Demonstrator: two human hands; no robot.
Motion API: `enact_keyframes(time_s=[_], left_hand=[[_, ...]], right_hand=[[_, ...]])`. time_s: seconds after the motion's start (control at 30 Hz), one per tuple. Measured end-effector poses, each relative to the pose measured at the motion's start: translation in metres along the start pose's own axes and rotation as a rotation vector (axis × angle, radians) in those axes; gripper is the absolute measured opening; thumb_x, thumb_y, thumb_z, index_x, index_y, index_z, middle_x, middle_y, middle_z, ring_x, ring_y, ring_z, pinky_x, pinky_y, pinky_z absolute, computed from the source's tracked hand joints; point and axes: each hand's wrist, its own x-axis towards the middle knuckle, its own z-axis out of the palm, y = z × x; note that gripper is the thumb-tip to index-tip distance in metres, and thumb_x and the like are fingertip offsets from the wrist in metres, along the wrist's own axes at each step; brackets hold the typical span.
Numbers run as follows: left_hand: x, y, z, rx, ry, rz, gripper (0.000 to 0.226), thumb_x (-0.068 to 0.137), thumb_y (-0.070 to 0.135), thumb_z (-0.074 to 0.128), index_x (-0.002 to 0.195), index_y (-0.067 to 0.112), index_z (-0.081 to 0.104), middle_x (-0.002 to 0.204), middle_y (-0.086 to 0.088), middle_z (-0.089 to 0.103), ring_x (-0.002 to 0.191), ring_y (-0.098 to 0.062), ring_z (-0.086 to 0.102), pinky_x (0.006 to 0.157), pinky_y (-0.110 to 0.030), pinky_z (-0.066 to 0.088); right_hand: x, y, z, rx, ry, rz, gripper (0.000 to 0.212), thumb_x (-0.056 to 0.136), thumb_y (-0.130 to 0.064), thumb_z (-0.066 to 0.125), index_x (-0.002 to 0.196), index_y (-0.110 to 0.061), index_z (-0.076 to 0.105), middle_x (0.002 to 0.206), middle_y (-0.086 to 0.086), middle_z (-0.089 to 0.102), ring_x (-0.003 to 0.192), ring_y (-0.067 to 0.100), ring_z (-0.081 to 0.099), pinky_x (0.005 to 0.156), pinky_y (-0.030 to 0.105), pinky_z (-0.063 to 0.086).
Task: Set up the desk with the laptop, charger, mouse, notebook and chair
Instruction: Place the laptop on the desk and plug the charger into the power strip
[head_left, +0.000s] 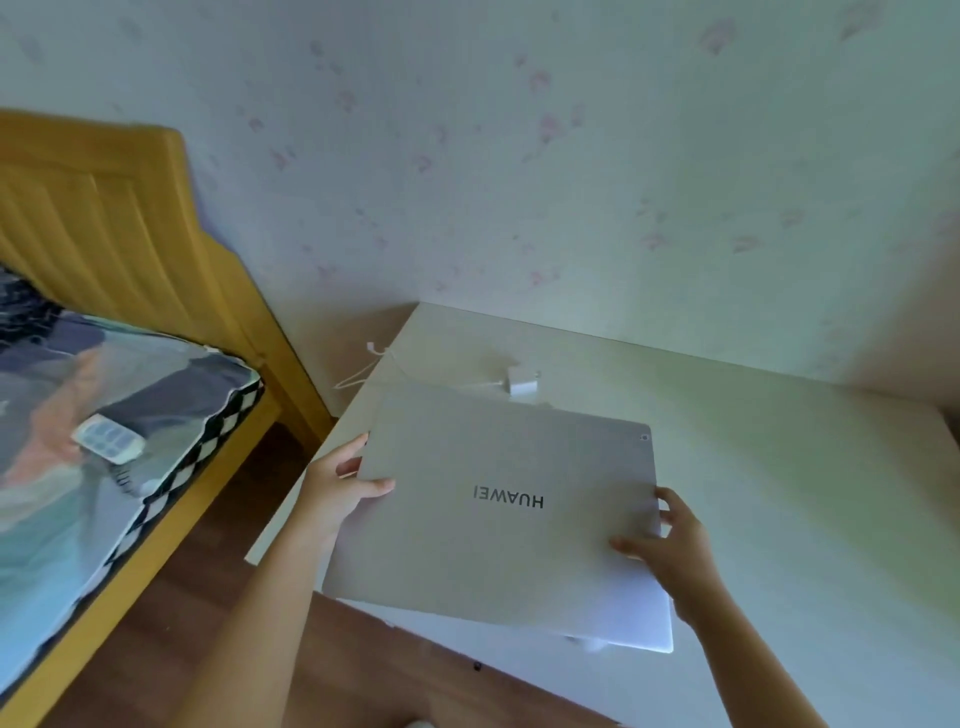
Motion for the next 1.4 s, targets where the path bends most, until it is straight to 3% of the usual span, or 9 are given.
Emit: enact_keyframes(time_s=[0.17,0.27,0.4,0.5,0.63,0.83,1.03,1.17,1.4], left_hand=[[0.038,-0.011,-0.056,0.009,-0.058,-0.03,0.066,0.07,0.001,0.08,0.127,0.026,0.06,0.113,-0.002,0.07,0.106,-0.027,0.064,0.095,-0.053,0.049],[0.067,-0.019,-0.077,-0.003,-0.076,-0.049,0.068,0.071,-0.005,0.077,0.13,0.022,0.058,0.111,-0.003,0.07,0.101,-0.024,0.065,0.089,-0.045,0.053],[0.104,-0.032,-0.092,0.019,-0.111,-0.061,0.071,0.071,-0.01,0.075,0.132,0.018,0.056,0.109,-0.003,0.068,0.095,-0.019,0.065,0.084,-0.036,0.053],[0.126,-0.048,-0.096,0.064,-0.116,-0.062,0.07,0.071,-0.012,0.075,0.133,0.015,0.055,0.103,-0.002,0.069,0.092,-0.019,0.066,0.081,-0.033,0.053],[0.148,-0.067,-0.096,0.186,-0.143,-0.047,0.074,0.07,-0.002,0.08,0.136,0.019,0.053,0.113,0.001,0.068,0.099,-0.018,0.066,0.09,-0.036,0.053],[0.164,-0.084,-0.093,0.339,-0.186,-0.027,0.081,0.068,0.007,0.084,0.139,0.015,0.047,0.13,-0.005,0.061,0.112,-0.018,0.061,0.098,-0.035,0.048],[0.166,-0.085,-0.092,0.408,-0.176,-0.01,0.08,0.068,0.008,0.084,0.139,0.012,0.047,0.13,-0.006,0.061,0.114,-0.019,0.06,0.098,-0.035,0.048],[0.165,-0.085,-0.09,0.624,-0.152,0.069,0.083,0.069,0.031,0.083,0.141,0.015,0.044,0.122,-0.012,0.062,0.112,-0.023,0.059,0.096,-0.035,0.048],[0.159,-0.077,-0.08,0.945,-0.105,0.169,0.077,0.082,0.046,0.067,0.145,0.015,0.037,0.124,-0.009,0.049,0.121,-0.026,0.046,0.09,-0.034,0.045]], right_hand=[[-0.008,-0.004,0.069,-0.011,0.052,0.058,0.069,0.057,0.008,0.079,0.116,-0.016,0.052,0.095,0.009,0.065,0.083,0.026,0.064,0.068,0.037,0.053],[-0.008,-0.003,0.104,-0.039,0.092,0.097,0.07,0.055,0.007,0.08,0.115,-0.017,0.052,0.092,0.007,0.066,0.081,0.027,0.065,0.07,0.043,0.056],[-0.01,-0.003,0.141,-0.053,0.165,0.134,0.063,0.061,0.013,0.075,0.115,-0.011,0.051,0.089,0.007,0.062,0.076,0.016,0.059,0.057,0.027,0.044],[-0.009,0.002,0.159,-0.081,0.215,0.164,0.066,0.062,0.013,0.075,0.118,-0.01,0.05,0.097,0.012,0.061,0.076,0.017,0.056,0.059,0.029,0.044],[-0.007,0.014,0.179,-0.165,0.275,0.233,0.077,0.057,-0.001,0.083,0.124,-0.013,0.047,0.11,0.012,0.06,0.093,0.029,0.056,0.077,0.039,0.049],[-0.004,0.023,0.198,-0.251,0.31,0.287,0.086,0.048,-0.018,0.09,0.122,-0.015,0.046,0.113,0.015,0.055,0.1,0.033,0.054,0.087,0.046,0.047],[0.003,0.027,0.203,-0.381,0.321,0.313,0.092,0.048,-0.03,0.09,0.126,-0.014,0.045,0.115,0.018,0.05,0.103,0.038,0.05,0.091,0.053,0.044],[0.006,0.026,0.203,-0.476,0.308,0.329,0.096,0.051,-0.034,0.089,0.131,-0.014,0.041,0.118,0.019,0.048,0.106,0.04,0.048,0.092,0.054,0.044],[0.003,0.019,0.202,-0.645,0.264,0.356,0.087,0.061,-0.044,0.082,0.134,-0.024,0.038,0.129,0.012,0.044,0.119,0.034,0.04,0.091,0.052,0.042]])
